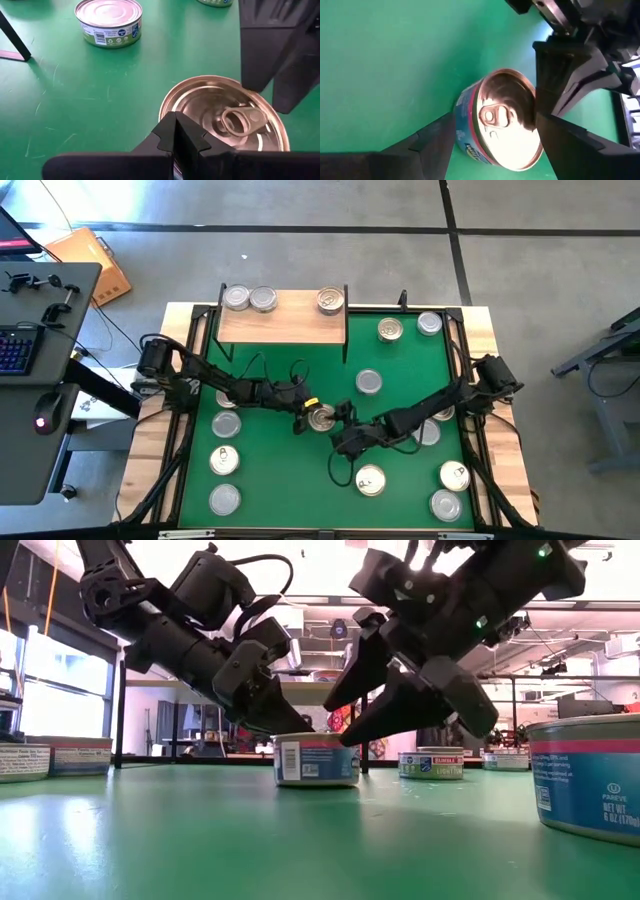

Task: Stack canned seafood by type on shelf
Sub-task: Put the blue-pink tuna can on the shelf

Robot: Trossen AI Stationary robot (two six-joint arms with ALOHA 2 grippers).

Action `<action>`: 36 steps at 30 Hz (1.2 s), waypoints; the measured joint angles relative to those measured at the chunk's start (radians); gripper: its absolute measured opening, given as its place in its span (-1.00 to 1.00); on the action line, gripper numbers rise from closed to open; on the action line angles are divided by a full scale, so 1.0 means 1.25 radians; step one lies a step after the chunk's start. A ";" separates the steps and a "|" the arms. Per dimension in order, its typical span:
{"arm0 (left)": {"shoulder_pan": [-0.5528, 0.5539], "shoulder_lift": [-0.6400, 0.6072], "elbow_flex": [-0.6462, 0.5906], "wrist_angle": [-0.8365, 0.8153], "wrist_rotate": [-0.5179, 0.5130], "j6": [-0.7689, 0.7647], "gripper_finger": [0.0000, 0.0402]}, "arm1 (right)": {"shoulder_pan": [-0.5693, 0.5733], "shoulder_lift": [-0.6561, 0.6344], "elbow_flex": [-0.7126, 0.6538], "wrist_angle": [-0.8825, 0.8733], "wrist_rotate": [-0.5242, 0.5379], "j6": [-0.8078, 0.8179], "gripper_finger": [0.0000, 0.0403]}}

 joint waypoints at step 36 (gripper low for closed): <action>0.027 0.000 -0.001 -0.016 0.023 0.007 -1.00 | -0.024 0.078 0.000 0.053 0.112 -0.063 0.48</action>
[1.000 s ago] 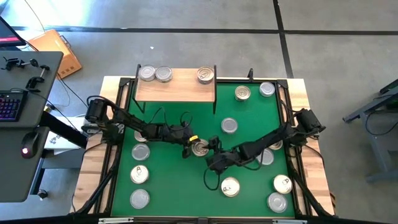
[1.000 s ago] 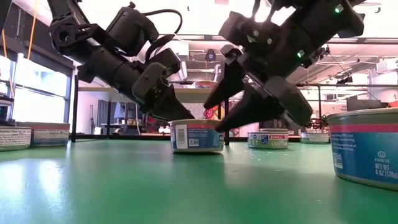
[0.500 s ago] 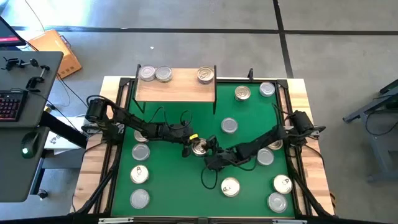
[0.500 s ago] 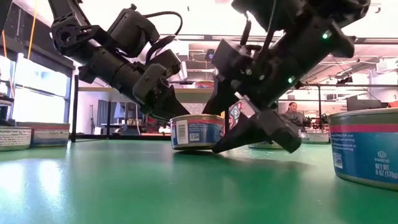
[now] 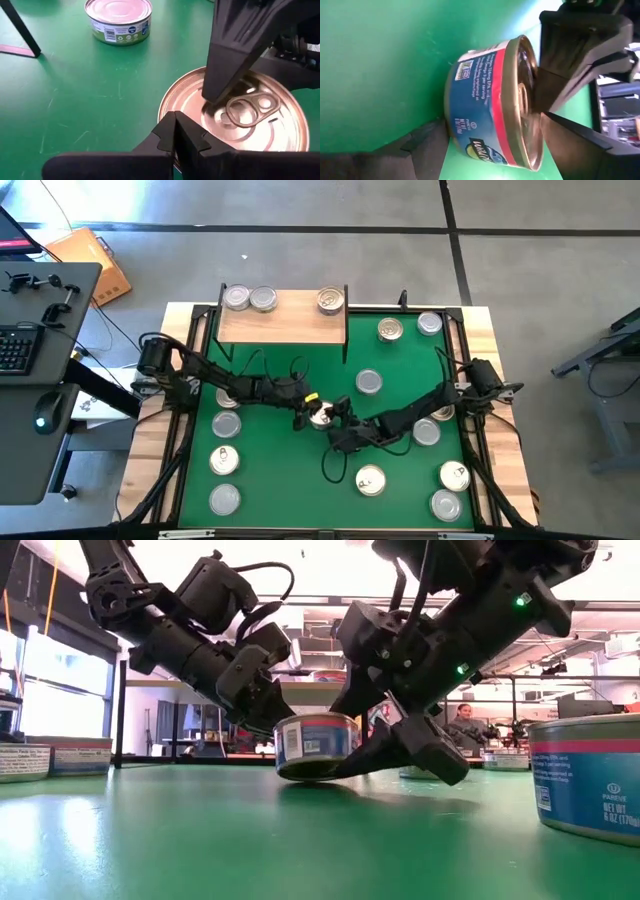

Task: Stack canned seafood by type on shelf
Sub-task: Put the blue-pink tuna can on the shelf

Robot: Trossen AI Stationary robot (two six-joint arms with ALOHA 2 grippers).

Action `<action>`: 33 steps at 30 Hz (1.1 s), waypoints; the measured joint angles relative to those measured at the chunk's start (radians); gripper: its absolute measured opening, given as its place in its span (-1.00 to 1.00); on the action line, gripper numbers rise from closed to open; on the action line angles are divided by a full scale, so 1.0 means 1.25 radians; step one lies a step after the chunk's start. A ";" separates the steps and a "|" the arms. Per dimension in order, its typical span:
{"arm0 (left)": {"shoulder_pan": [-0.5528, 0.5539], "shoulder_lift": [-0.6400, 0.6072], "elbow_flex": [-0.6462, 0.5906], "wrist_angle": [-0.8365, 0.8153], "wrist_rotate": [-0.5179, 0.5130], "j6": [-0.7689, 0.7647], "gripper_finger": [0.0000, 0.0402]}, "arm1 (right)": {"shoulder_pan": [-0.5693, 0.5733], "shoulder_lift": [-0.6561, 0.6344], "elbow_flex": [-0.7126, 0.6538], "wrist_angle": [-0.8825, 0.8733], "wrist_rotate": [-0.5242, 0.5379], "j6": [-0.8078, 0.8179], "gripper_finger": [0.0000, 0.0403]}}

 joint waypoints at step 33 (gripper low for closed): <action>0.006 -0.156 -0.011 -0.232 -0.139 0.008 -1.00 | -0.023 -0.001 0.000 0.057 -0.061 0.191 0.10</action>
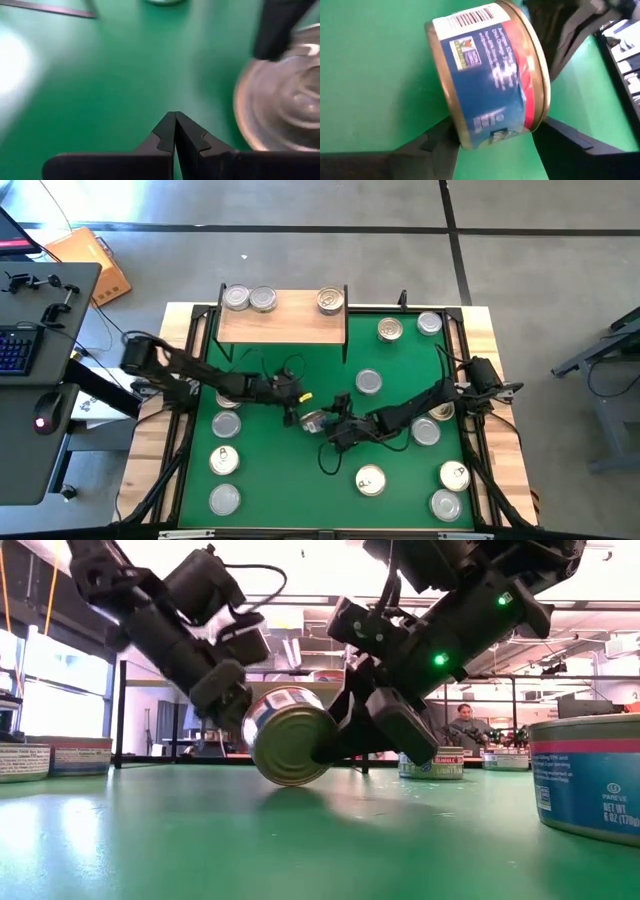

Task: Stack canned seafood by type on shelf
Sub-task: Put the blue-pink tuna can on the shelf

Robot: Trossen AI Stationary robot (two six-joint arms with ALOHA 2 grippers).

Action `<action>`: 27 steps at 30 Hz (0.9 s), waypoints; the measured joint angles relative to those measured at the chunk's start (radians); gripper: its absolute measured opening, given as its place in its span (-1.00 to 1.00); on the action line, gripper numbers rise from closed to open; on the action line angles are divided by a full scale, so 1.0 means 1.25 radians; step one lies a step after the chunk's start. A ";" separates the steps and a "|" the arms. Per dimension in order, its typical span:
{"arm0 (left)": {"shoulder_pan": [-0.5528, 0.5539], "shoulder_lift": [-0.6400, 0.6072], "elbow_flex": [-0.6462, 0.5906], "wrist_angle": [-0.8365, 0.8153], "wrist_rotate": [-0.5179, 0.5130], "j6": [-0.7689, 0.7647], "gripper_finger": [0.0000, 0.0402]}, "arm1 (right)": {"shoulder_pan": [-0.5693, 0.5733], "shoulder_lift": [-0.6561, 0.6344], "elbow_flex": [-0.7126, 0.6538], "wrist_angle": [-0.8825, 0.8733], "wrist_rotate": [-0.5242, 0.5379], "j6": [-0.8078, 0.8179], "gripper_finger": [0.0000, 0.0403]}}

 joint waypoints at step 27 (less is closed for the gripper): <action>-0.426 -0.479 0.001 -0.291 -0.708 0.006 -1.00 | -0.199 -0.020 0.505 -0.493 0.264 -0.117 -0.10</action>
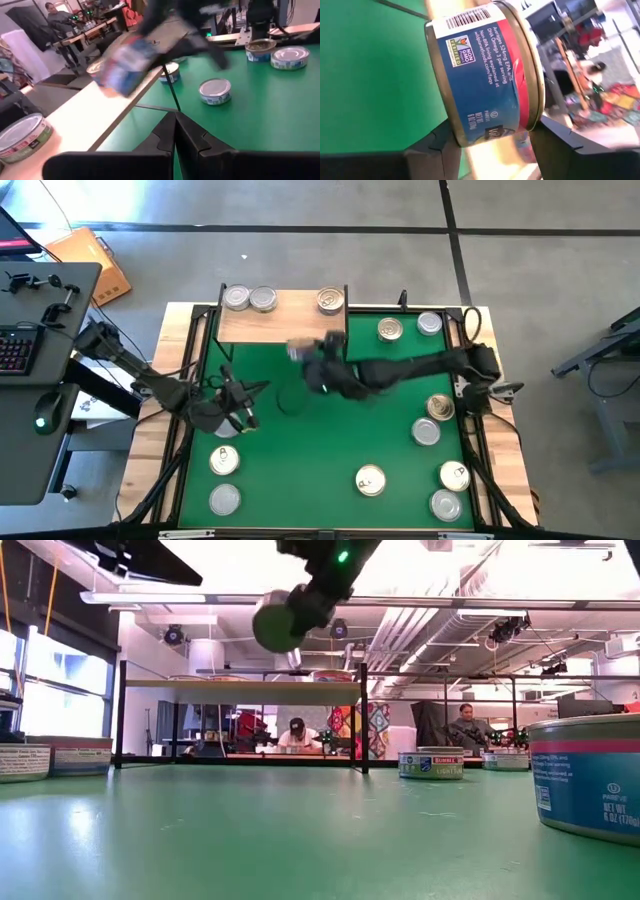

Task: Stack canned seafood by type on shelf
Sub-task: Put the blue-pink tuna can on the shelf

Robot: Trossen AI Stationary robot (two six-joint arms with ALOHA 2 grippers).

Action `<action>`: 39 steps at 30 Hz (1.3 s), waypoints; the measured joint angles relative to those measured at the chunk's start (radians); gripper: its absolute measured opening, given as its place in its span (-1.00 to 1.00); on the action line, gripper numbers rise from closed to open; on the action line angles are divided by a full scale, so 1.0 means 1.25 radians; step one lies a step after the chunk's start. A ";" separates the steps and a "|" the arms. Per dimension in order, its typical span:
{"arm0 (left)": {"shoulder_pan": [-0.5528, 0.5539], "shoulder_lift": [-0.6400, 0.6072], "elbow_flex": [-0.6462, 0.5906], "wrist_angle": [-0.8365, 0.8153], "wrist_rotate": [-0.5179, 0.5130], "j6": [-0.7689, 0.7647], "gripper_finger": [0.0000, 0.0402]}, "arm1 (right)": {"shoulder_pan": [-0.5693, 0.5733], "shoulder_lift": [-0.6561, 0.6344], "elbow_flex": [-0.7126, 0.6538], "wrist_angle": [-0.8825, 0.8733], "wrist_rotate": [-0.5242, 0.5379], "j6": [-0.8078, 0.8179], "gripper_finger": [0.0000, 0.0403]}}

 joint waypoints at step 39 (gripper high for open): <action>-0.008 0.045 0.000 -0.085 -0.003 -0.120 -1.00 | -0.202 0.095 0.210 -0.268 -0.104 0.195 0.45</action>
